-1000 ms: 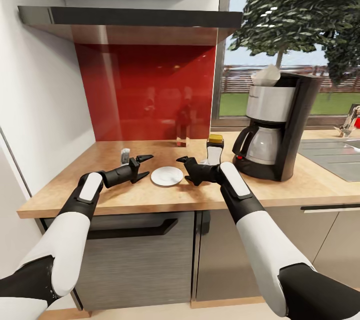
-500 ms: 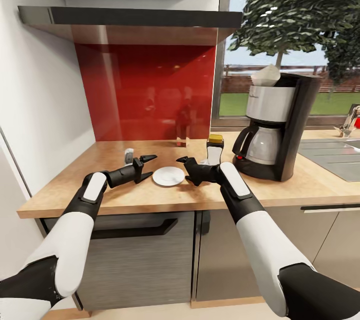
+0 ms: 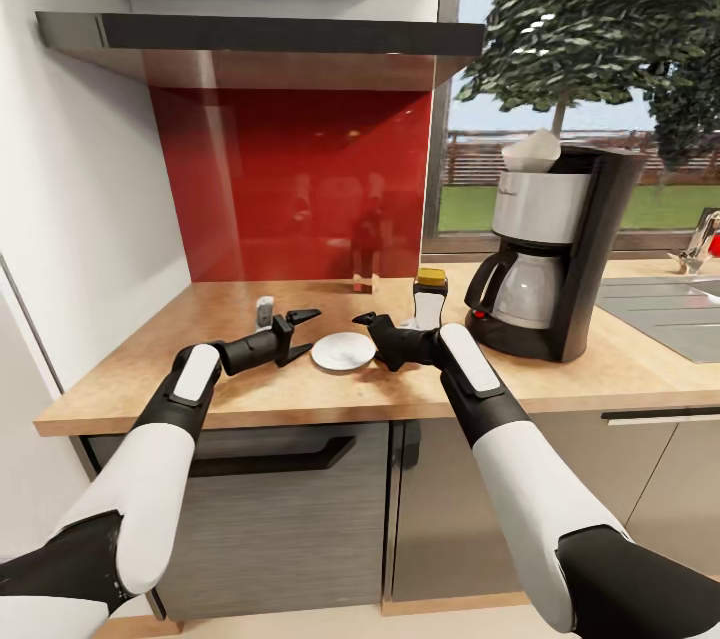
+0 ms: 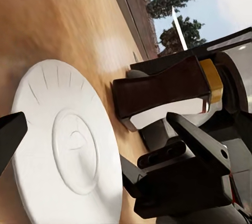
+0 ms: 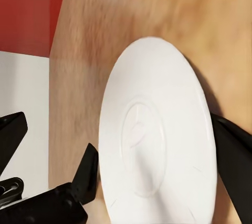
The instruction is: Set up a coffee station on the kitchen countertop: keep the coffee maker on the countertop, move the bottle of coffee from the kitchen shelf to the counter next to the coffee maker, place a paper coffee filter on top of the coffee maker, put the saucer next to the coffee maker with the coffee cup on the saucer, and place the electric kettle next to the coffee maker.
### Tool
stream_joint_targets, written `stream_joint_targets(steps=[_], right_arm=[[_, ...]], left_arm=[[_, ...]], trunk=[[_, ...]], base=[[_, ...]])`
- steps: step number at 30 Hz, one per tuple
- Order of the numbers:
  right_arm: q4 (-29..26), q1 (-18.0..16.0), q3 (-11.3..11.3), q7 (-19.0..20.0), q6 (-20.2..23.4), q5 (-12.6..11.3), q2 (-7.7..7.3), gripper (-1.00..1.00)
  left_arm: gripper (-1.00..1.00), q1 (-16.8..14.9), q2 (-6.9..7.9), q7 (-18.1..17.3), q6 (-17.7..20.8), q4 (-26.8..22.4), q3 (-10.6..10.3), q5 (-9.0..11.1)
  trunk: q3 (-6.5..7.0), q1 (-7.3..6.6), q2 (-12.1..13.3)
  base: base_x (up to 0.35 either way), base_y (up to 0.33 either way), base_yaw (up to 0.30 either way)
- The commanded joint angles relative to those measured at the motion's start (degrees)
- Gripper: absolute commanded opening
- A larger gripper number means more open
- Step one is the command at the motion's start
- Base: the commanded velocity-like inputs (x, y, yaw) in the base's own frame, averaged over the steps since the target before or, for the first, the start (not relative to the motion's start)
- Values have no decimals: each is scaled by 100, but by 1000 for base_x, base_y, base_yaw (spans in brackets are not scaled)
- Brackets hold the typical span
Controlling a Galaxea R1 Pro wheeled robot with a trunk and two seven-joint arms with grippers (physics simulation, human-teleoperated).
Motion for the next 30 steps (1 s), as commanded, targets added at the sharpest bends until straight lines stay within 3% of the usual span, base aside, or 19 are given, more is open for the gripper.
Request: stream_joint_targets(steps=[1, 18, 23, 30], right_arm=[[-5, -2, 4, -63, 14, -31, 0, 100], [-5, -2, 6, -63, 15, -31, 0, 100], [-5, -2, 7, -63, 14, -31, 0, 100], [-5, -2, 8, -63, 14, -31, 0, 100]], left_arm=[[100, -6, -12, -30, 34, 0, 35, -56], [100, -6, -56, -31, 42, -3, 35, -56], [100, -6, -151, -38, 43, -8, 35, -56], [100, -6, -170, -39, 43, -8, 35, -56]], trunk=[[-7, 0, -3], [-7, 0, -3], [-7, 0, -3], [-7, 0, -3]], base=[[0, 0, 0], [0, 0, 0], [0, 0, 0], [0, 0, 0]])
